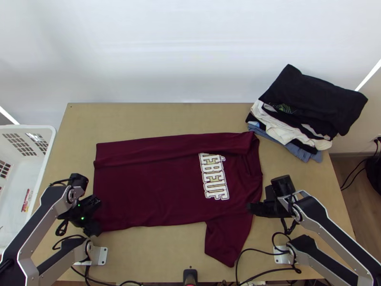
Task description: Fold the t-shirt
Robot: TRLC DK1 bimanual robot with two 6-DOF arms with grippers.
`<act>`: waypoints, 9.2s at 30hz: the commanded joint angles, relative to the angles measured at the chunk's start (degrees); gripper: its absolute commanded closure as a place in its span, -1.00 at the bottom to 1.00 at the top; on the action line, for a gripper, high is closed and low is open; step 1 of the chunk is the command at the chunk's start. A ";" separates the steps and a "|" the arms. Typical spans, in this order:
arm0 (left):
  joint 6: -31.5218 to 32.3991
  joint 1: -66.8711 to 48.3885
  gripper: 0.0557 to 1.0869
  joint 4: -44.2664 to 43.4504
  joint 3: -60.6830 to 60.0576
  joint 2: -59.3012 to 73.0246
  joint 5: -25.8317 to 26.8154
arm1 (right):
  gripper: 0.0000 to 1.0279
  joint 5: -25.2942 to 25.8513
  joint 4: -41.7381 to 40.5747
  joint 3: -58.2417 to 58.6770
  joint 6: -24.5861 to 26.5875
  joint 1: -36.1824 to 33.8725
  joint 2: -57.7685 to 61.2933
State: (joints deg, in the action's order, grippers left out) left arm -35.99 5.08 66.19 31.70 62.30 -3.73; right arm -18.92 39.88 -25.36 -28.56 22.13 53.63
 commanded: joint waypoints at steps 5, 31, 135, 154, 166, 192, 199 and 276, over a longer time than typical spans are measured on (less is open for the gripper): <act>-0.22 -0.42 0.92 -2.21 -1.56 -0.16 3.55 | 0.94 0.37 0.55 1.55 -0.71 0.46 -1.59; -2.60 6.26 0.92 -1.33 8.02 -1.66 10.32 | 0.94 1.34 9.25 -7.07 3.86 -2.35 -4.67; 28.96 20.85 -0.90 -28.49 39.66 35.08 35.10 | -0.93 18.21 -38.74 -40.11 -1.68 -4.64 20.82; 23.77 20.23 -0.90 -33.15 28.85 38.07 38.88 | -0.93 18.30 -34.34 -37.92 -6.34 -5.26 14.49; 28.78 9.24 -0.90 -37.37 27.71 40.53 35.02 | -0.93 18.39 -32.50 -40.64 -6.42 -5.08 14.23; 16.21 32.89 0.92 -18.82 41.33 38.33 34.22 | -0.93 18.57 -33.55 -36.69 -6.86 -5.52 12.73; 21.92 23.39 0.92 -12.58 43.09 28.22 34.93 | -0.93 18.57 -33.90 -36.25 -7.39 -5.52 12.73; 60.16 -29.78 -0.93 -19.70 95.03 53.89 36.69 | -0.93 17.69 -43.13 -30.36 -6.86 -0.16 29.78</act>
State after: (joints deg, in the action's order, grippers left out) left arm 24.80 -27.90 45.34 127.35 121.43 32.38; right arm -0.60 -3.20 -53.52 -35.35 21.50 80.71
